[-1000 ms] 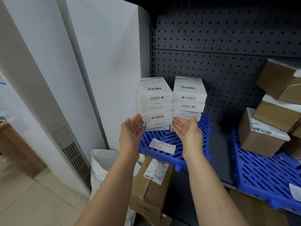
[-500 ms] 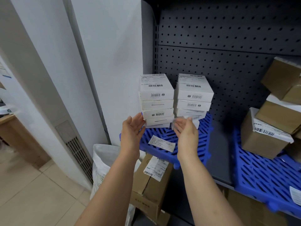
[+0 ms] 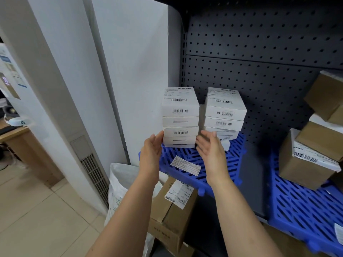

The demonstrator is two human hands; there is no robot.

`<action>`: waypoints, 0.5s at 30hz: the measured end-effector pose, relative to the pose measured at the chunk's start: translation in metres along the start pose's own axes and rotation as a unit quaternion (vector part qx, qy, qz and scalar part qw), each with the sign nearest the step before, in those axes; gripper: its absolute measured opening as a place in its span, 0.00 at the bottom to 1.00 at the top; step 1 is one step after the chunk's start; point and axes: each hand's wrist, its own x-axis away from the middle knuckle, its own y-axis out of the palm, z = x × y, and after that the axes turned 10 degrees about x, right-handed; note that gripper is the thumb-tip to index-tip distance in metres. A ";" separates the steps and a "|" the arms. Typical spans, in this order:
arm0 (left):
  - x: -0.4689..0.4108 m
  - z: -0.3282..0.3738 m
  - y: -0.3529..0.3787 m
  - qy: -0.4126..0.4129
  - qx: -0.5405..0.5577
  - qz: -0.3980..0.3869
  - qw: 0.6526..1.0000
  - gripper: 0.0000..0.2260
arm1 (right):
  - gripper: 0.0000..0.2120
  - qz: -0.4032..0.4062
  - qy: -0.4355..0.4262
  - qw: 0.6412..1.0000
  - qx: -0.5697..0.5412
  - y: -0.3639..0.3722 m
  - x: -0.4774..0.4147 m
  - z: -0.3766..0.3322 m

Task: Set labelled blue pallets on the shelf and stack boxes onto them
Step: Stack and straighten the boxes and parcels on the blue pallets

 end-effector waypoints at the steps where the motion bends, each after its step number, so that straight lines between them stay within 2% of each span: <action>1: 0.000 0.001 -0.001 -0.001 -0.001 -0.004 1.000 0.21 | 0.25 -0.007 0.004 1.000 0.001 0.000 0.000 0.000; 6: -0.002 0.001 -0.005 -0.002 -0.016 -0.022 1.000 0.22 | 0.25 -0.032 0.010 0.999 0.021 -0.001 -0.005 0.001; 15: -0.004 -0.004 -0.003 0.000 -0.001 -0.025 1.000 0.22 | 0.24 -0.009 -0.006 1.000 0.018 -0.002 -0.003 0.002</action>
